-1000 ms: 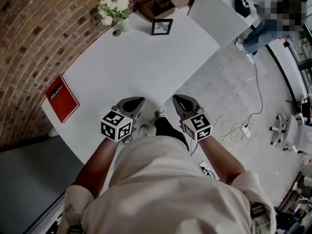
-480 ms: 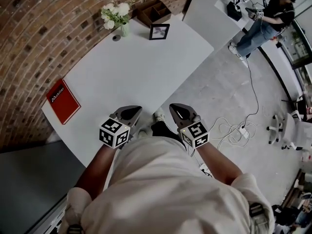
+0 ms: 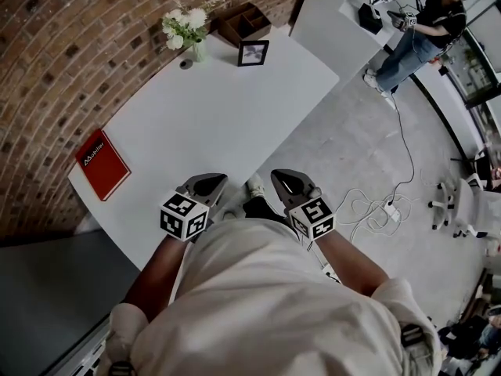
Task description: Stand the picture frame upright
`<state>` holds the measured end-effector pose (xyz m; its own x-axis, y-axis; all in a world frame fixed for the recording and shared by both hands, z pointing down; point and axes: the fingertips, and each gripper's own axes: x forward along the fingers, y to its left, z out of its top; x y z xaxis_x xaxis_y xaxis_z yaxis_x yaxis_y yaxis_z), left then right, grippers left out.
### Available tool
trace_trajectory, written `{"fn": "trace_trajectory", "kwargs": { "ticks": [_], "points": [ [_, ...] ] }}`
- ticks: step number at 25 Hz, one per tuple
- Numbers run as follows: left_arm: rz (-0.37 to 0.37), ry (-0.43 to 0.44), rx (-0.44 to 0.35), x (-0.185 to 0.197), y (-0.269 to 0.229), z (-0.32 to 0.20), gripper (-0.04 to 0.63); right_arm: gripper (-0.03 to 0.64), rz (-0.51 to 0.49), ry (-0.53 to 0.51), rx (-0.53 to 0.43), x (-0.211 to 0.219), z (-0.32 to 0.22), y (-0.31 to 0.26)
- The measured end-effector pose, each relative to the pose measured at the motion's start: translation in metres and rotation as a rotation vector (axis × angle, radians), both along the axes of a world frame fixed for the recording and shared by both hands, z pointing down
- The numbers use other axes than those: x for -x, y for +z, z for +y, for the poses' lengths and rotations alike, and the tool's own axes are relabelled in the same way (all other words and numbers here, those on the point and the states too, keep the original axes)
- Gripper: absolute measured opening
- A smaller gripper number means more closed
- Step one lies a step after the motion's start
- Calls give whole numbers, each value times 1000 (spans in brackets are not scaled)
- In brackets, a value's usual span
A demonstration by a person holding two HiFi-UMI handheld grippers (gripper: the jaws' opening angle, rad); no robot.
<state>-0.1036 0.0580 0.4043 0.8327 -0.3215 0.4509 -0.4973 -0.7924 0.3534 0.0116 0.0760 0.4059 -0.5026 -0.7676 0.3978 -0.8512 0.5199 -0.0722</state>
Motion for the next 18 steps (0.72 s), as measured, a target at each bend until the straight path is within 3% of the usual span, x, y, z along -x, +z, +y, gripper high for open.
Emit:
{"fn": "trace_trajectory", "kwargs": {
  "ticks": [18],
  "points": [
    [4,-8,-5,2,2,6,-5,5,6,4,-7,3,12,2]
  ]
}}
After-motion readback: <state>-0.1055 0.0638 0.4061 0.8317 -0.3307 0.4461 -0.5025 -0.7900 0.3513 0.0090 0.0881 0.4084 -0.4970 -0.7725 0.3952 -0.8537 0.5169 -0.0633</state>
